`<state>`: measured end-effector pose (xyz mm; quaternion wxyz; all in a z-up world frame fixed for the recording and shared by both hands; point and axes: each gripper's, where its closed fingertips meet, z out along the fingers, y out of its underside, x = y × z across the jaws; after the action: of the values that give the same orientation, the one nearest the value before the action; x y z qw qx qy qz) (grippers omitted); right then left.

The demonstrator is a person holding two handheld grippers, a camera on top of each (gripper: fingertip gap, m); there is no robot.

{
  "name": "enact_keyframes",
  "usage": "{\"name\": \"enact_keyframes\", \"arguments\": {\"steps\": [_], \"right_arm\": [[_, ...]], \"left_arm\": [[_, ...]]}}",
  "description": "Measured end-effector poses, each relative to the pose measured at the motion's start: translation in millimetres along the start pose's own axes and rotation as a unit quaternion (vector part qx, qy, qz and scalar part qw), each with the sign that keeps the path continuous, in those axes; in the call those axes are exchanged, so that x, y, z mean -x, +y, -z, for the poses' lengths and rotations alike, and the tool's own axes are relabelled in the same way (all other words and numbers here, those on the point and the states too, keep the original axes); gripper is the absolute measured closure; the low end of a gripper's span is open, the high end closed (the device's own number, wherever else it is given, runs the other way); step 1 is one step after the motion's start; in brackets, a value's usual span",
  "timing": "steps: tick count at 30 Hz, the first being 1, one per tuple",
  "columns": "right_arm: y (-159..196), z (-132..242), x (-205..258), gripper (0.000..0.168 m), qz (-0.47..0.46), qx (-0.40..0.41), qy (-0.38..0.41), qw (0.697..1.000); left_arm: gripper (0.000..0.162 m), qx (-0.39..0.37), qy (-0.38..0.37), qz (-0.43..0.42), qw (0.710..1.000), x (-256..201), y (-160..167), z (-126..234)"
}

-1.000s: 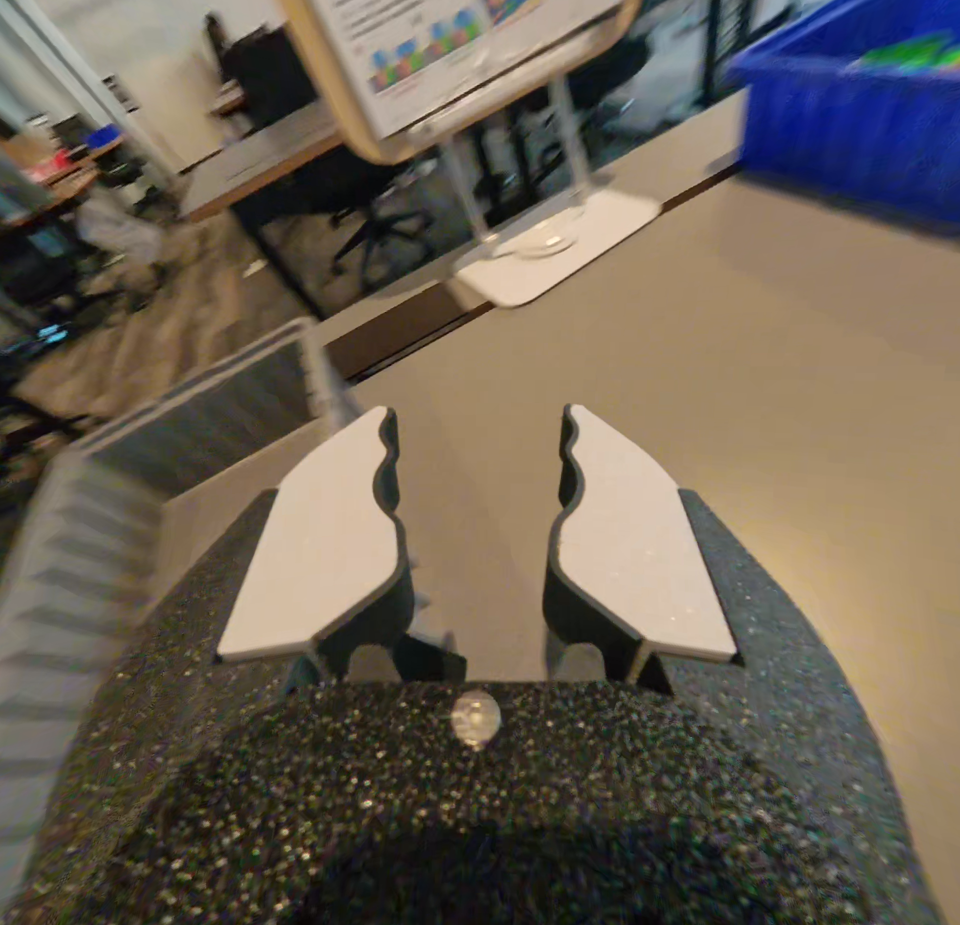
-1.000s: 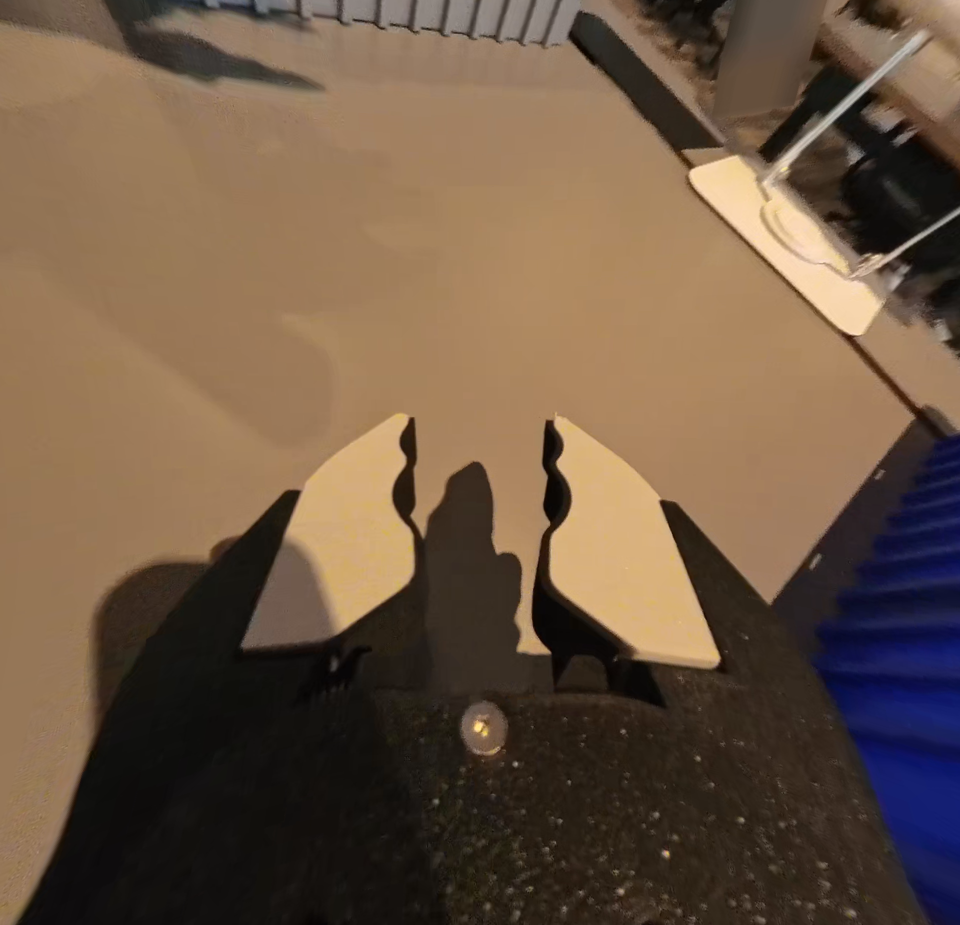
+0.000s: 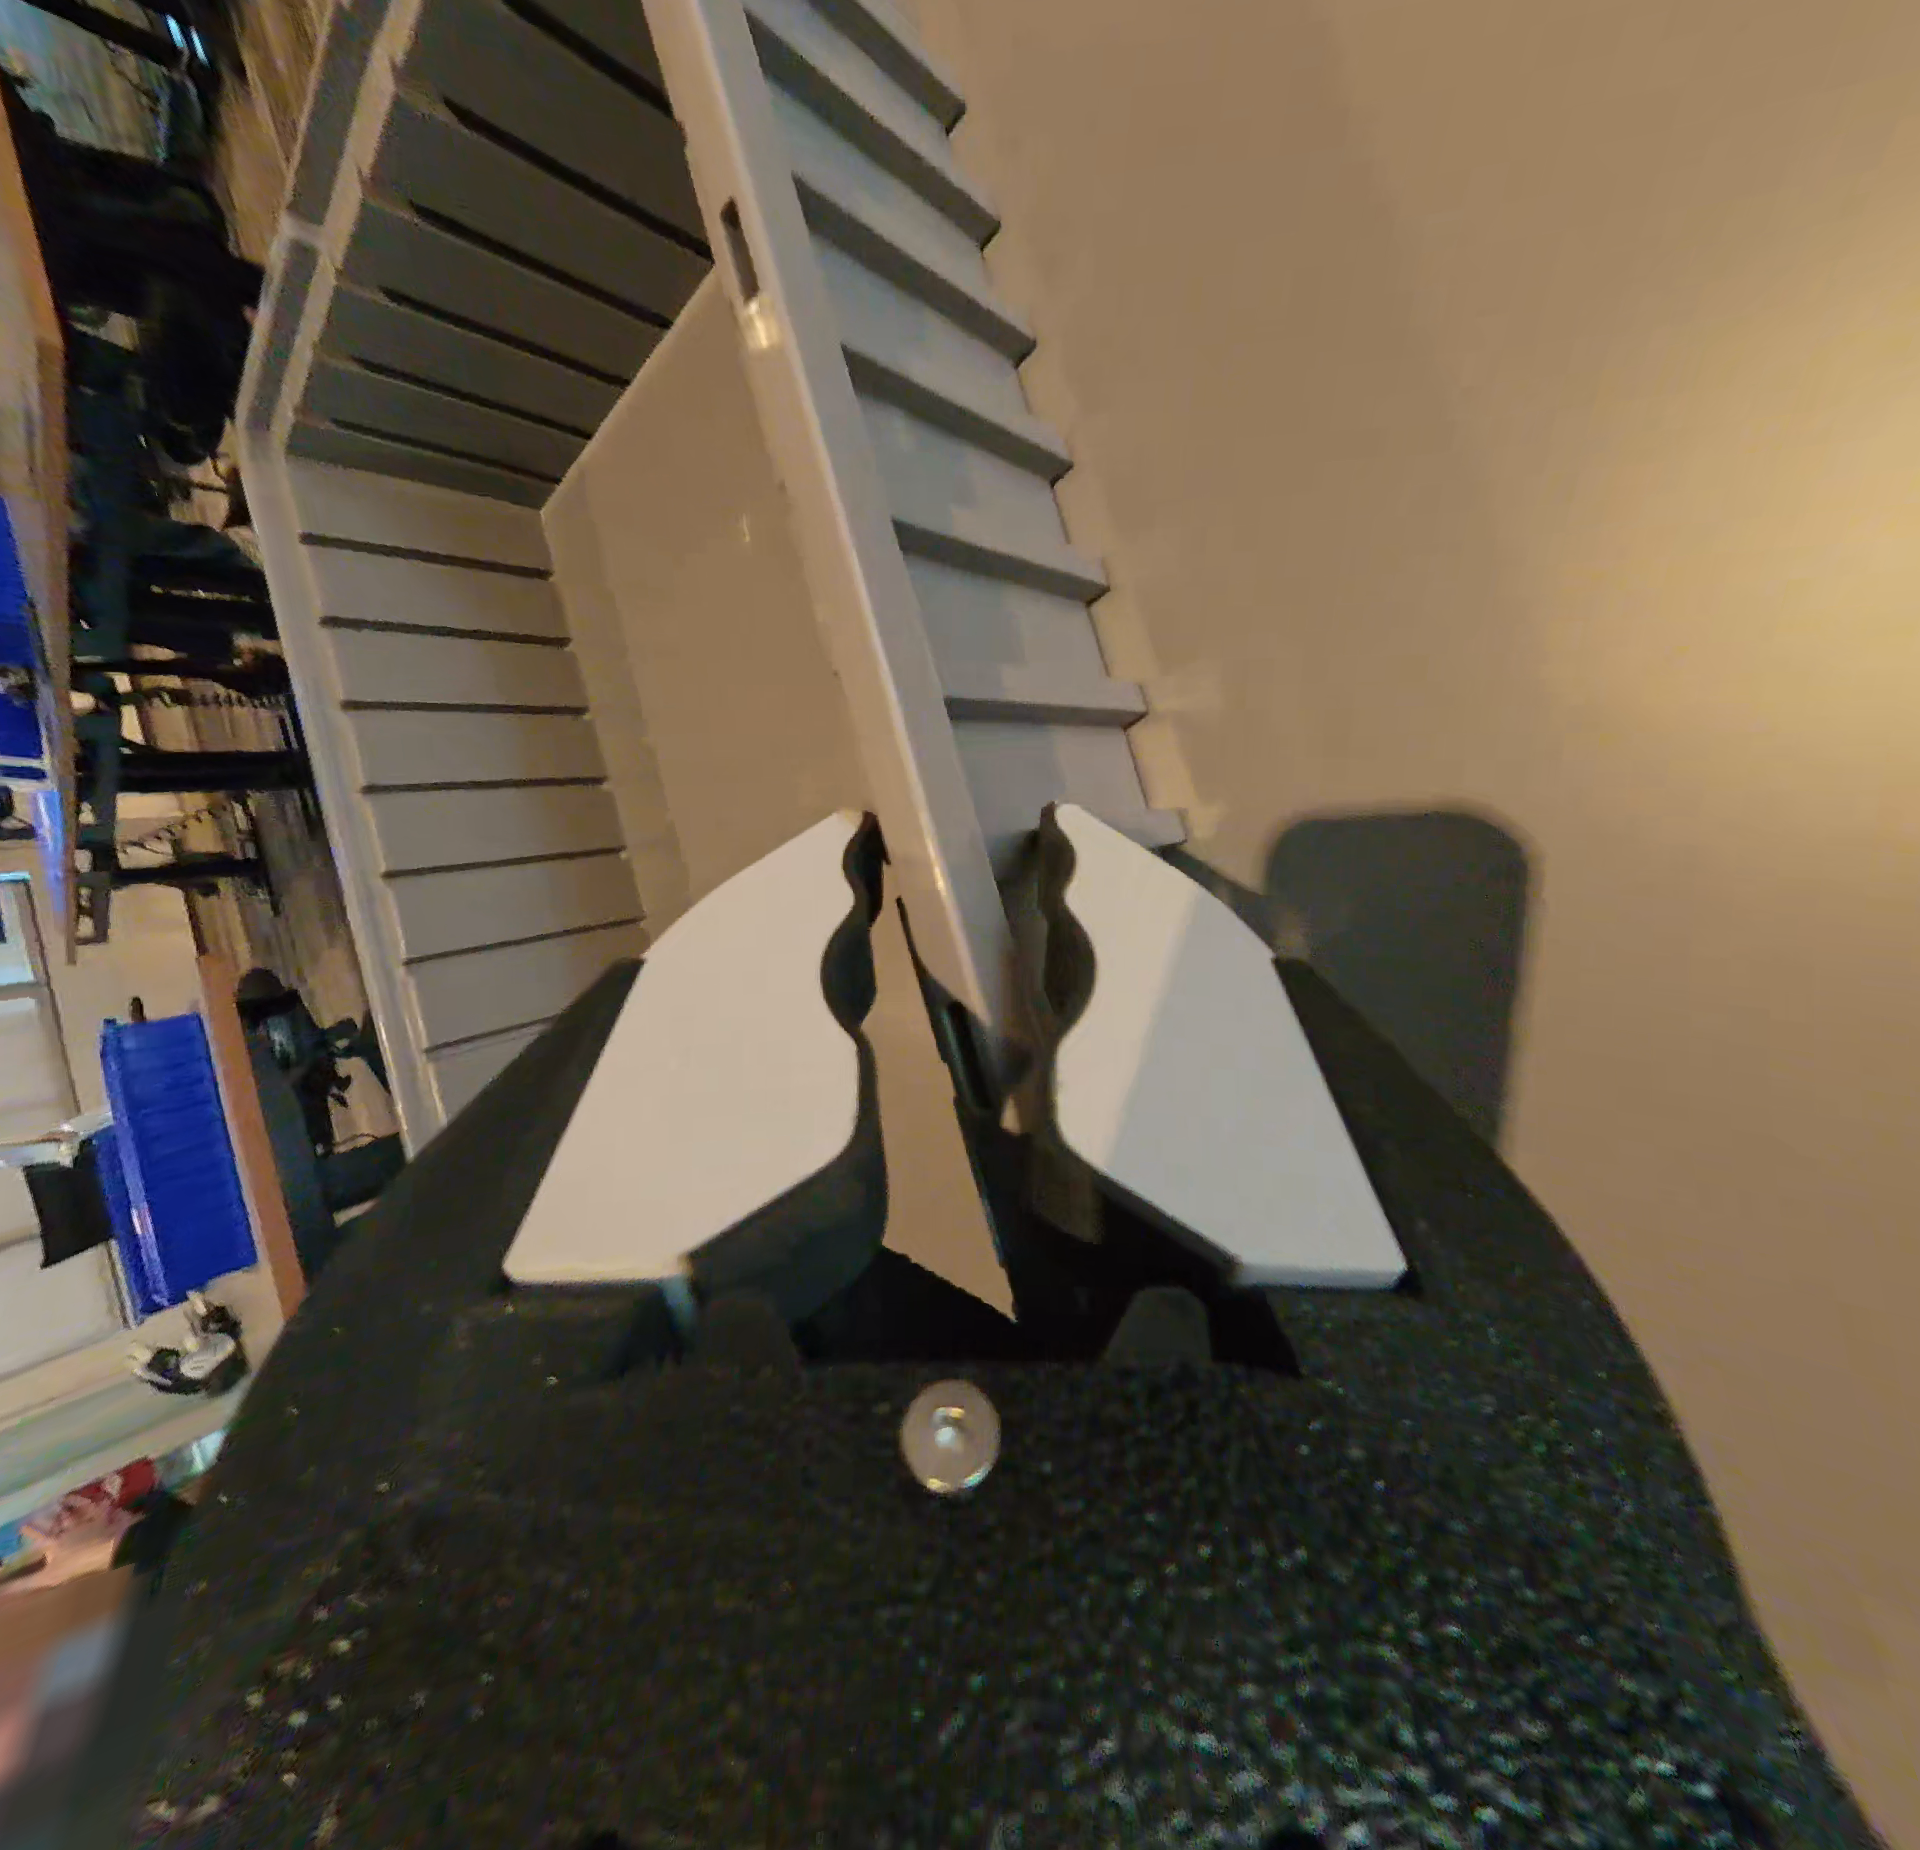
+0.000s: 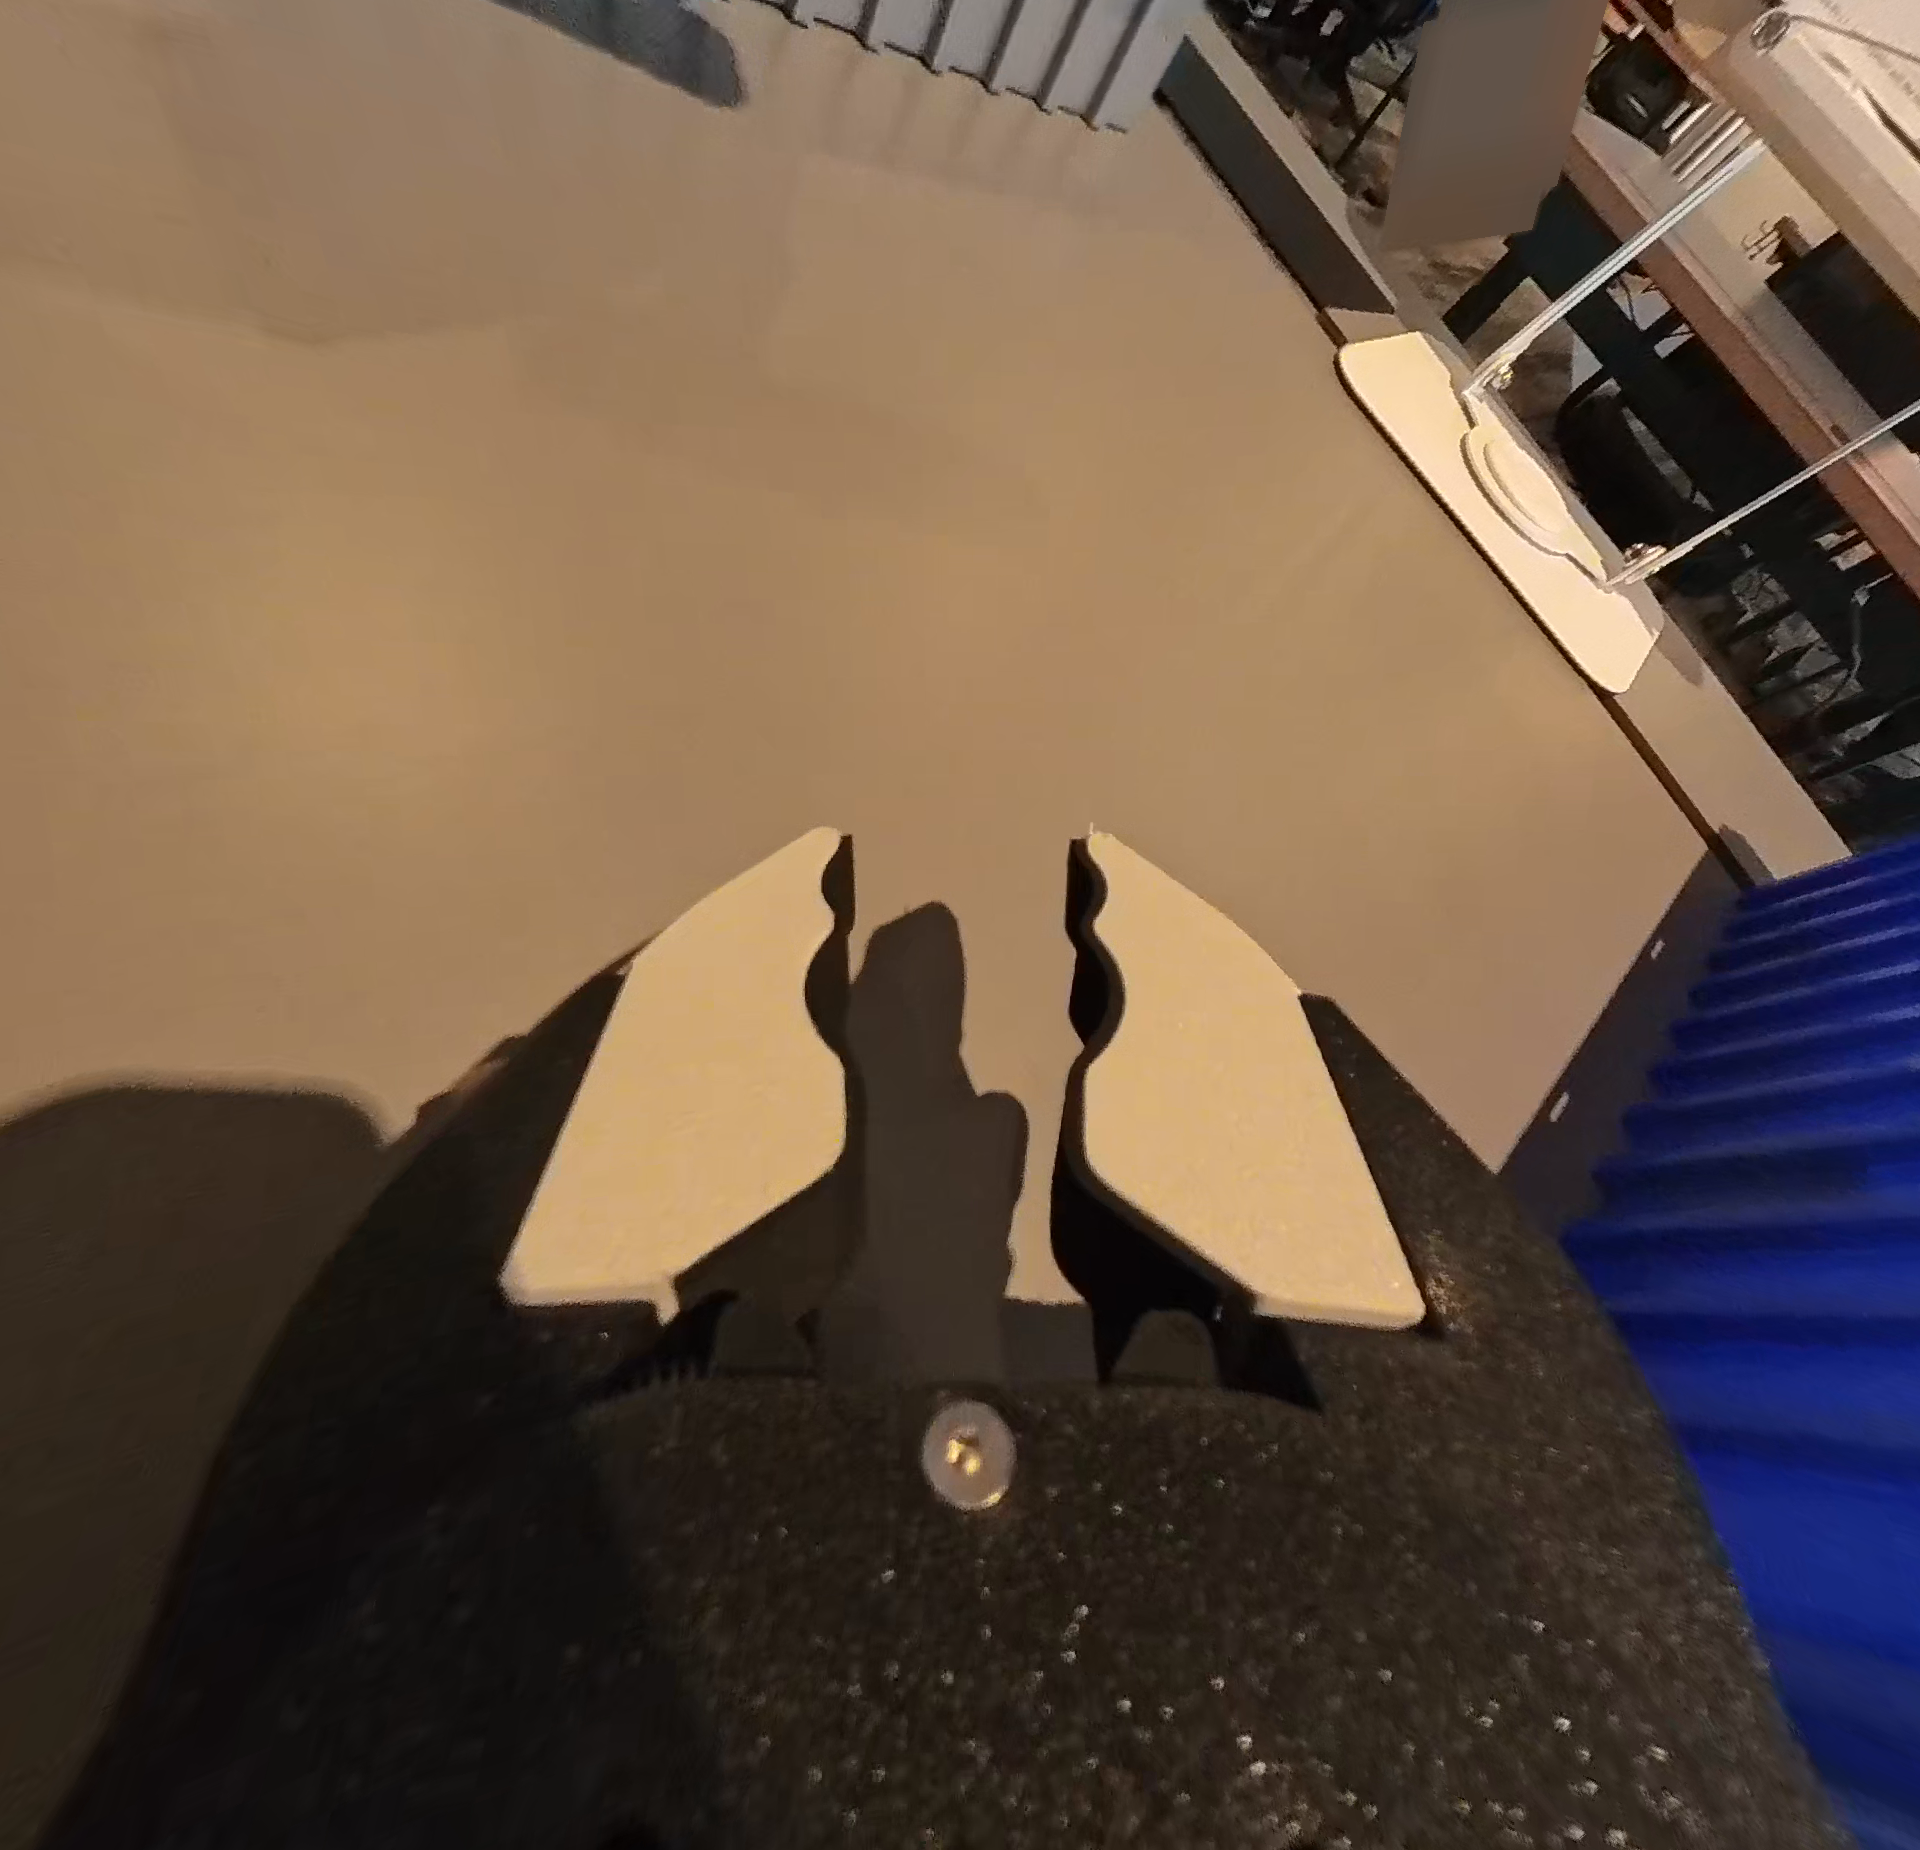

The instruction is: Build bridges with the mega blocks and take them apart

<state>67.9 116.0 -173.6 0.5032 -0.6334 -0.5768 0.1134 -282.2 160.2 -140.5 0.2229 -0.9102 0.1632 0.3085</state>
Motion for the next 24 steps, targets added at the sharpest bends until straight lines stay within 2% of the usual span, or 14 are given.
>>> {"name": "enact_keyframes", "arguments": {"steps": [8,12,16,20,24], "right_arm": [[7.6,6.5,-8.8,0.130,-0.016,0.050,-0.009,0.999],[-15.6,25.0,-22.3,0.137,-0.036,0.051,-0.014,0.998],[-38.5,53.5,-73.2,0.141,-0.063,0.071,0.024,0.995],[-33.2,67.4,-128.8,0.120,-0.092,0.152,0.027,0.984],[-3.5,59.9,-182.8,0.102,-0.102,0.243,0.038,0.964]], "left_arm": [[0.134,-0.067,0.030,-0.061,0.995,-51.3,-10.5,41.3],[0.135,-0.098,0.057,-0.087,0.990,-73.5,-6.5,62.6],[0.137,-0.133,0.086,-0.113,0.981,-91.9,1.6,82.7],[0.138,-0.164,0.112,-0.146,0.969,-110.4,9.4,102.6],[0.138,-0.192,0.127,-0.181,0.956,-129.1,15.3,121.9]]}}
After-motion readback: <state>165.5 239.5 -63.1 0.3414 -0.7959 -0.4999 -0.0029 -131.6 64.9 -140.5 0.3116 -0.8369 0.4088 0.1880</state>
